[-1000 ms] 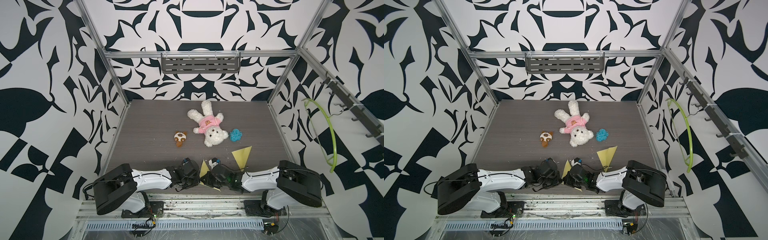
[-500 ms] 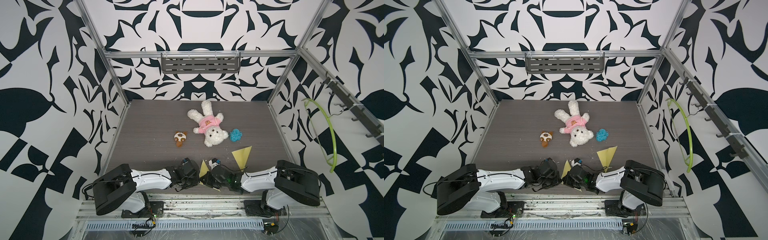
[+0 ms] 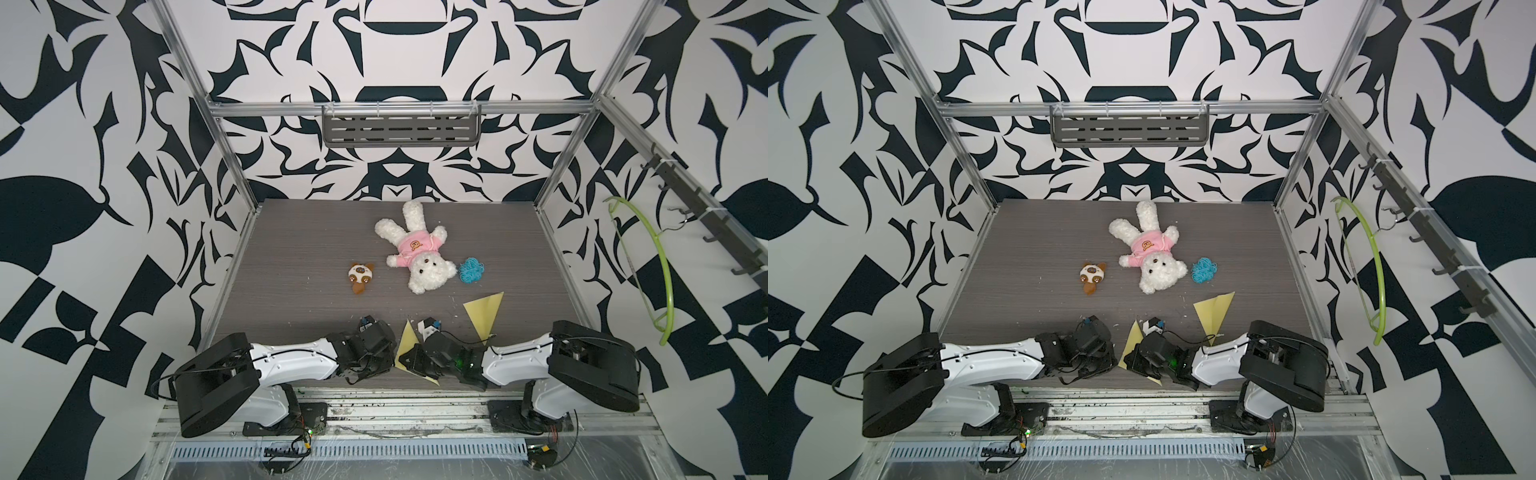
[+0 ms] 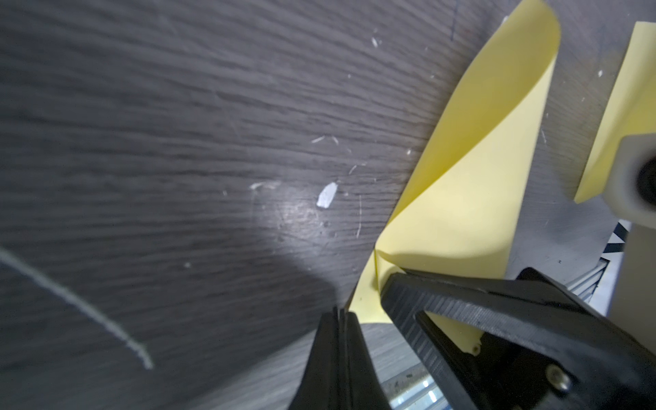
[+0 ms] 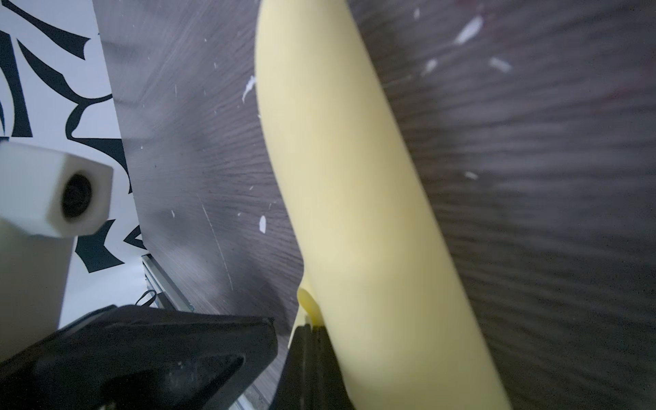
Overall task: Fold the square paper diagonally
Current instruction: Fold the paper at the center of the board.
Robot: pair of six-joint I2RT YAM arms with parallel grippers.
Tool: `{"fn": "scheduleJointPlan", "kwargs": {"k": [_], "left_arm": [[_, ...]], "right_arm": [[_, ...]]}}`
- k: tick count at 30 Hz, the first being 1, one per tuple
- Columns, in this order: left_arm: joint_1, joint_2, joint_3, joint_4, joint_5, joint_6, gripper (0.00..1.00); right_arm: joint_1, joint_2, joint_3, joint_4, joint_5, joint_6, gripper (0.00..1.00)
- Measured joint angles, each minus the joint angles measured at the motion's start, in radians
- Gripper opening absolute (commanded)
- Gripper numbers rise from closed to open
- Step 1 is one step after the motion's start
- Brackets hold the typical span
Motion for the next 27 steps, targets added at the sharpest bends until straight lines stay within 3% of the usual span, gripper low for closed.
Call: {"fn": "scheduleJointPlan", "kwargs": {"k": [27], "left_arm": [[0.000,0.056,-0.004,0.092,0.031,-0.009,0.00]], "right_arm": [[0.001,-0.002,0.006,-0.012,0.003,0.001,0.00]]}}
